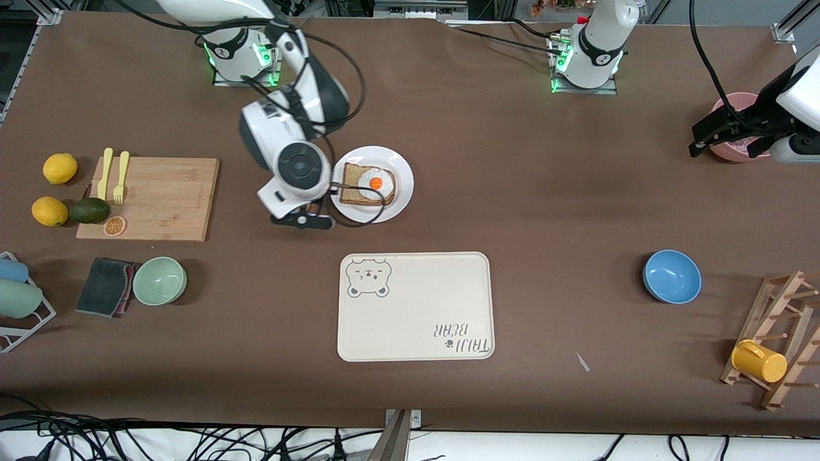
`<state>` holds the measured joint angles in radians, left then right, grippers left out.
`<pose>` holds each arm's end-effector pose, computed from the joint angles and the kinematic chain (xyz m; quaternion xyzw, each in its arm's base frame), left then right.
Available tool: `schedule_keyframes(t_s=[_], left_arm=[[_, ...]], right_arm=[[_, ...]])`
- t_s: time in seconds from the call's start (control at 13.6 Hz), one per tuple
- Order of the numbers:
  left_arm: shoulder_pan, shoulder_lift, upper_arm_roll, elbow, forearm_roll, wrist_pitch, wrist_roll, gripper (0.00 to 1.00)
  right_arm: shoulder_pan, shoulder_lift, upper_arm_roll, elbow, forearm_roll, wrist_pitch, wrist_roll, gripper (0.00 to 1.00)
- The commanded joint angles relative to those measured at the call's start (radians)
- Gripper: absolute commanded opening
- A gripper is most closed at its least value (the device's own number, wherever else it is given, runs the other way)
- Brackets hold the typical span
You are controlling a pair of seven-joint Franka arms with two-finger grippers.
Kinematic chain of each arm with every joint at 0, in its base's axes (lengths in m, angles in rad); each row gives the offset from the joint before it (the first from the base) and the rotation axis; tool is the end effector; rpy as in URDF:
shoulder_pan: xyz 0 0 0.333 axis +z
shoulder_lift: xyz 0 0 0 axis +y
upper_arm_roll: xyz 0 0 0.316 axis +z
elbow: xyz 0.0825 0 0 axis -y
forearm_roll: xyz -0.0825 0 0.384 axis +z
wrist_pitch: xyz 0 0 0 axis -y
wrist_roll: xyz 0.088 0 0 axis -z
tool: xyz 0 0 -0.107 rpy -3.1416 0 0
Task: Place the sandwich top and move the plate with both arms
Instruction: 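Carry the bread slice with the right gripper onto the egg slice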
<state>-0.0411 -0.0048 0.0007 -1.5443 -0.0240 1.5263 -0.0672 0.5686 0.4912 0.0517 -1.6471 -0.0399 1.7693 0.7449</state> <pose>0.5482 -0.0248 0.6357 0.9998 0.0129 -0.0072 0.0116 0.5193 0.3628 0.3047 0.9816 -0.0545 -0.1383 0.1201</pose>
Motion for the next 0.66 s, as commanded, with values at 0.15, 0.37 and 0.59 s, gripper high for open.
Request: schedule_keyframes(t_s=[0.15,0.37,0.59], left_arm=[[-0.003,0.005,0.005,0.023,-0.028,-0.028,0.001,1.00],[0.000,0.003,0.007,0.023,-0.028,-0.028,0.003,1.00],[-0.002,0.003,0.005,0.024,-0.027,-0.028,0.003,1.00]], right_arm=[[0.132,0.096,-0.009,0.092,0.043,0.010,0.189,0.00],[0.188,0.118,-0.009,0.092,0.055,0.100,0.263,0.00],[0.221,0.150,-0.009,0.092,0.049,0.156,0.304,0.00]])
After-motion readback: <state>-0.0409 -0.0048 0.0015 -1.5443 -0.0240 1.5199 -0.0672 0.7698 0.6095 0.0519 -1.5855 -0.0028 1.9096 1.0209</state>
